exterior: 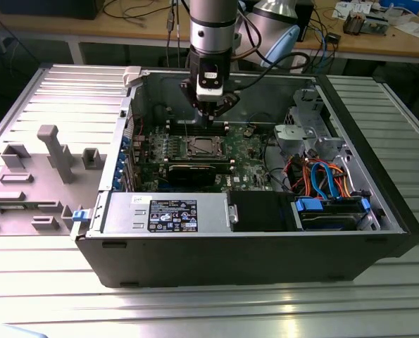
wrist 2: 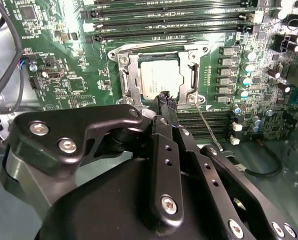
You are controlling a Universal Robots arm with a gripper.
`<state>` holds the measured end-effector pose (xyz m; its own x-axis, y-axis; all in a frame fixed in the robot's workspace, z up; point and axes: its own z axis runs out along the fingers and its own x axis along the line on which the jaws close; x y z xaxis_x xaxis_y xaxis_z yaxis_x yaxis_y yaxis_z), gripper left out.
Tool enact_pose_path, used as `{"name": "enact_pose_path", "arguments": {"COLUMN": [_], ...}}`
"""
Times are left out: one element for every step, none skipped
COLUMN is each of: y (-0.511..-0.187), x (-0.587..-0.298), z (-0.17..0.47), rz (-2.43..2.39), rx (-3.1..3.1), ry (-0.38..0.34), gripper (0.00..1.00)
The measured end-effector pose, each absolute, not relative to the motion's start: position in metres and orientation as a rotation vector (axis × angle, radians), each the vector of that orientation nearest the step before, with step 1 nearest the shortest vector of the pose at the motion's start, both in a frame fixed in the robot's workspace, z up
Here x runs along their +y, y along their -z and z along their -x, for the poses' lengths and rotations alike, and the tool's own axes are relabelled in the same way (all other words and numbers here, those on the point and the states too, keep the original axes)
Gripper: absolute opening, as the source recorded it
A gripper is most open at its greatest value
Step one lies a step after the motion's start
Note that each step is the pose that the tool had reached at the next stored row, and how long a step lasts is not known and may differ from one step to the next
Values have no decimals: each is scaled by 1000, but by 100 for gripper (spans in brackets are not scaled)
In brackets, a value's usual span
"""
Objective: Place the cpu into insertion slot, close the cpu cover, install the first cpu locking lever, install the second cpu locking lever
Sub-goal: 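Install the first cpu locking lever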
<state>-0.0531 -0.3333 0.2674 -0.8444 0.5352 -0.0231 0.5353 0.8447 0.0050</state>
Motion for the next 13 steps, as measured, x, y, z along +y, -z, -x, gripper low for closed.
{"name": "enact_pose_path", "arguments": {"y": [-267, -267, -267, -267, -267, -267, -267, -267, -267, -267, -267, -267, -267], "x": [-333, -333, -333, -333, -333, -333, -332, -332, -332, -332, -331, -331, -331], "z": [53, 53, 53, 53, 53, 53, 53, 53, 53, 53, 53, 53, 53], "rz": [-858, -842, -820, -807, -788, -756, -714, -692, -673, -660, -624, -596, -573], "rx": [2998, 3002, 3008, 3012, 3017, 3025, 3035, 3040, 3045, 3047, 3055, 3060, 3065], "ry": [2, 2, 2, 2, 2, 1, 1, 0, 0, 0, 0, -1, -1], "gripper": [11, 11, 11, 11, 11, 11, 11, 11, 11, 11, 11, 11, 11]}}
